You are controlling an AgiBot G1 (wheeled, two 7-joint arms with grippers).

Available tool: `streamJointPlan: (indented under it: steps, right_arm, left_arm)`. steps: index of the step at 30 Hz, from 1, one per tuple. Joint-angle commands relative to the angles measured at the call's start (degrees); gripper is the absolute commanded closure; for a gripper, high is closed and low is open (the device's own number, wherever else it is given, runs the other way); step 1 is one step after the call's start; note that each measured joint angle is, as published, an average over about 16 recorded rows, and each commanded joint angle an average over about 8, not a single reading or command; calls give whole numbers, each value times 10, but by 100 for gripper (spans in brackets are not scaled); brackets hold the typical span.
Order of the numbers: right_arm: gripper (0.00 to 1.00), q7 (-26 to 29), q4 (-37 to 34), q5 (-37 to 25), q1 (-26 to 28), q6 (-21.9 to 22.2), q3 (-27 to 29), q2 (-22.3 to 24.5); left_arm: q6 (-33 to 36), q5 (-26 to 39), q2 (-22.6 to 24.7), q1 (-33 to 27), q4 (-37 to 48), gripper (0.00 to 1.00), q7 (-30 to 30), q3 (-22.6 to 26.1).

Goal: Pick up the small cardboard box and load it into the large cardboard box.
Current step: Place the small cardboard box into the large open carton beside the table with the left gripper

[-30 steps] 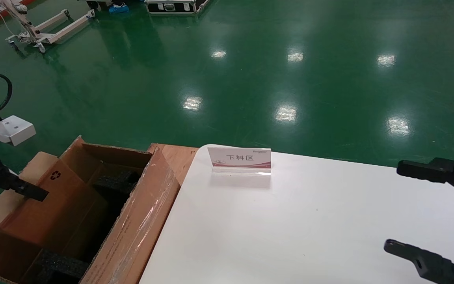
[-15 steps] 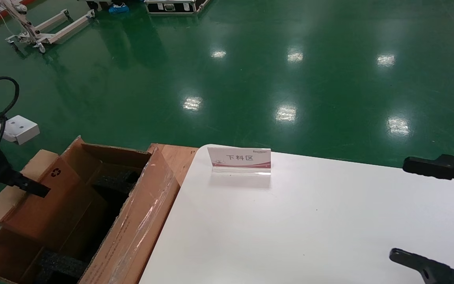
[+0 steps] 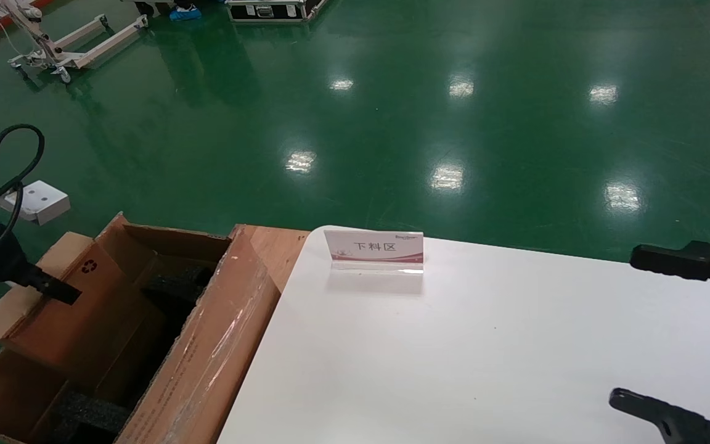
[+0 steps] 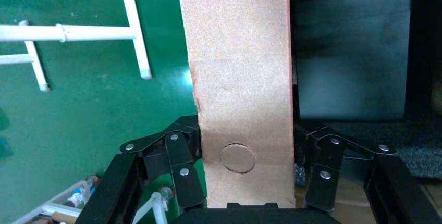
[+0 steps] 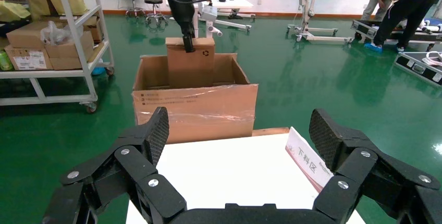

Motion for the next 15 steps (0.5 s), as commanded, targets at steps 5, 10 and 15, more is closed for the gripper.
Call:
streamJointPlan:
  steps: [5,10,15]
  right_arm:
    - [0,0,0,0,0,0,0,0]
    - [0,0,0,0,0,0,0,0]
    - [0,0,0,0,0,0,0,0]
  left_arm:
    - [-12,-8,5,18,16,100,9,3]
    - [-20,-15,5,36,24,100,12,7]
    - [-25,-21,8,53,35,100,16,11]
